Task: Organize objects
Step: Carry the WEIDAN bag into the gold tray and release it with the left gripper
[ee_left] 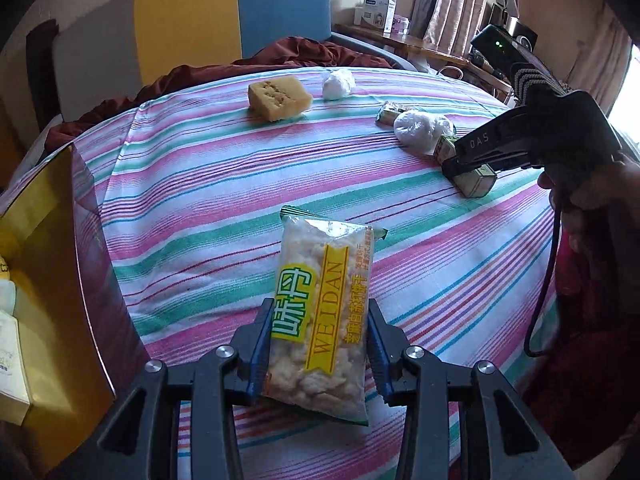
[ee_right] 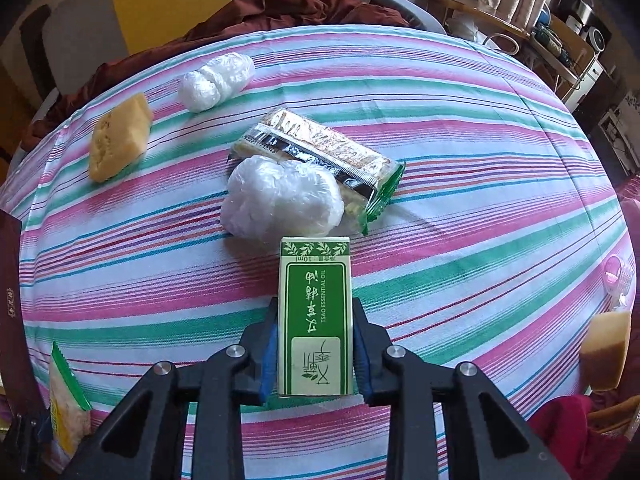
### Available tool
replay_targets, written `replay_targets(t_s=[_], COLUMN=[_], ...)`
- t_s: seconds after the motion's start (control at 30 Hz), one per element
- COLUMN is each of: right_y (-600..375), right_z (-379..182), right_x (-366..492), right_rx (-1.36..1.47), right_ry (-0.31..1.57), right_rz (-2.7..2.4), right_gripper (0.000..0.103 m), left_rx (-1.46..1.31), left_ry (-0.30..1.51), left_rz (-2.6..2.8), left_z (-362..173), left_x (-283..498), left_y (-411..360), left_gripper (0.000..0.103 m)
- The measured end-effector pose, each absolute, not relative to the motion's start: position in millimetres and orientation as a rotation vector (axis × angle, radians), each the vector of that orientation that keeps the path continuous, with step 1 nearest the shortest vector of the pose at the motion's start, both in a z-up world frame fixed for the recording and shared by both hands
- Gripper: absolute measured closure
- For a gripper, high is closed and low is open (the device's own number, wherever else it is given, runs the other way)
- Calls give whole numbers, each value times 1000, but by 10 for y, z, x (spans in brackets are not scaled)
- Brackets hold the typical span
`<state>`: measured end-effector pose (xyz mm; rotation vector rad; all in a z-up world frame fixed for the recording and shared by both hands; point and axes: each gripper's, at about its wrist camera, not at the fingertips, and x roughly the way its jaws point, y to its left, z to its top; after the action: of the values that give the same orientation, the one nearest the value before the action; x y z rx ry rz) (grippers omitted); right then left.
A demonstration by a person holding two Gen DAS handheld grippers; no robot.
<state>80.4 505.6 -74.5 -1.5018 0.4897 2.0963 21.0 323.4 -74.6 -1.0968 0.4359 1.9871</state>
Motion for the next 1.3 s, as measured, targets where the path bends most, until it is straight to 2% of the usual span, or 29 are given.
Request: replay_targets(t_s=[0.23, 0.7, 0.9, 1.13, 1.3], right_y=[5069, 4968, 4942, 4857, 4763], right_z=[-742, -808, -814, -832, -773], right_x=[844, 676, 661, 638, 679], right_rx=[-1506, -1507, -1508, -1511, -1513], right_ry=[462, 400, 367, 321, 308], right_rz=[2093, 2092, 2090, 2087, 2088], right_gripper=[73, 73, 73, 73, 73], left_rx=[-1083, -999, -1057, -1094, -1066], left_ry=[417, 301, 230, 72, 275], left_rz=[2001, 2116, 2184, 2241, 2222], left_z=[-666, -146, -119, 7, -55], left_x=[269, 235, 55, -253, -390], left_y=[3114, 2611, 2203, 1389, 1098], left_gripper=[60, 60, 60, 60, 60])
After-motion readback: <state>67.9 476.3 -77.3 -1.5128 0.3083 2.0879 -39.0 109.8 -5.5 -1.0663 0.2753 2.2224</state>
